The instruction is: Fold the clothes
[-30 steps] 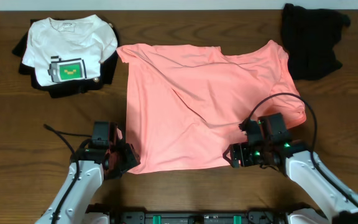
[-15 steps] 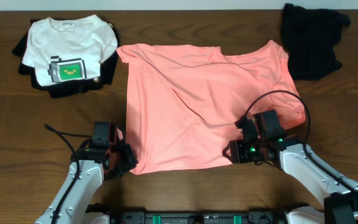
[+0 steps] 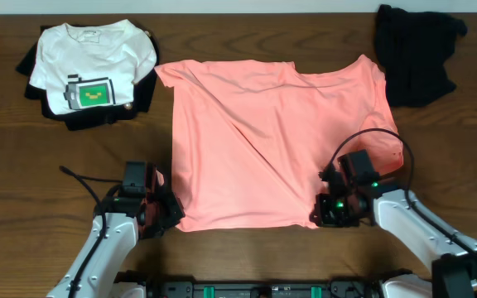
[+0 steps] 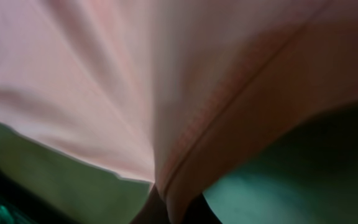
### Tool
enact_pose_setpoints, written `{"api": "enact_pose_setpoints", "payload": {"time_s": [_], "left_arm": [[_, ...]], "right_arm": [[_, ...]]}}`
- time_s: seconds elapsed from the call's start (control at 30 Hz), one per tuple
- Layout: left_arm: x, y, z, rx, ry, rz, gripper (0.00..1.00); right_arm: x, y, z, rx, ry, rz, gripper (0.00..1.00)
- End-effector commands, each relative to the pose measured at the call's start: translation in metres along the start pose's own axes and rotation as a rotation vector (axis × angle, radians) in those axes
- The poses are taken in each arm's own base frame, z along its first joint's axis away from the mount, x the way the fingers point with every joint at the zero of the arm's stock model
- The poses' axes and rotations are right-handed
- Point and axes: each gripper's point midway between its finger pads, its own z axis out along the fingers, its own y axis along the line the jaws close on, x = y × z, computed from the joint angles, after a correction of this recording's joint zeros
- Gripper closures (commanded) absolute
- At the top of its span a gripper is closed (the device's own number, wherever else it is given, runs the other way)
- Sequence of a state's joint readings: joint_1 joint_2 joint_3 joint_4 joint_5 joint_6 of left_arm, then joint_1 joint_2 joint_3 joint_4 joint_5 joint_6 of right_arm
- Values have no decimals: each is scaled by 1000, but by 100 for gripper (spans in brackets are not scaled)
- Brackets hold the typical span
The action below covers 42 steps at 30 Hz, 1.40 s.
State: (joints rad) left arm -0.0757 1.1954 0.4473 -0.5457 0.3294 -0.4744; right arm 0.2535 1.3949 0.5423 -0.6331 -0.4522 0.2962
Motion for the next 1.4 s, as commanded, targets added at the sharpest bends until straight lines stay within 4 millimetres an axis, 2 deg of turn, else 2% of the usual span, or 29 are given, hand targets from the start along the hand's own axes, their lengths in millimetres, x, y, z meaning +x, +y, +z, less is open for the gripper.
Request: {"api": "enact_pose_setpoints", "payload": {"time_s": [0.0, 0.2, 0.3, 0.5, 0.7, 0.8, 0.9, 0.97, 1.0, 1.07, 1.13, 1.23, 1.37], "left_arm": [[-11, -18, -11, 48, -15, 40, 94], [-13, -22, -20, 48, -15, 42, 94], [-14, -25, -29, 52, -22, 52, 94], [-14, -33, -53, 71, -57, 90, 94], [-11, -44, -78, 129, -121, 116, 94], [2, -48, -81, 170, -77, 115, 94], [20, -41, -79, 153, 4, 90, 93], [29, -35, -78, 130, 45, 93, 87], [33, -33, -78, 120, 63, 93, 77], [39, -30, -77, 107, 89, 101, 64], [43, -31, -76, 104, 103, 121, 57], [55, -37, -74, 99, 132, 189, 49], [63, -34, -69, 5, 126, 212, 46]], "right_arm": [[-23, 8, -31, 0, -93, -11, 99], [-21, 5, -68, 36, -140, 14, 99], [-15, 4, -79, 43, -143, 21, 99], [-2, 3, -87, 58, -140, 30, 99], [-3, 5, -93, 54, -178, 14, 99], [-7, 6, -94, 51, -192, 7, 99], [-10, 7, -94, 48, -205, 1, 99], [-12, 8, -95, 47, -212, -2, 99], [-13, 8, -95, 47, -215, -3, 99], [-15, 8, -95, 45, -222, -7, 99], [-16, 8, -95, 45, -227, -9, 99], [-16, 7, -96, 51, -231, -9, 99], [-16, 8, -96, 51, -231, -9, 99]]}}
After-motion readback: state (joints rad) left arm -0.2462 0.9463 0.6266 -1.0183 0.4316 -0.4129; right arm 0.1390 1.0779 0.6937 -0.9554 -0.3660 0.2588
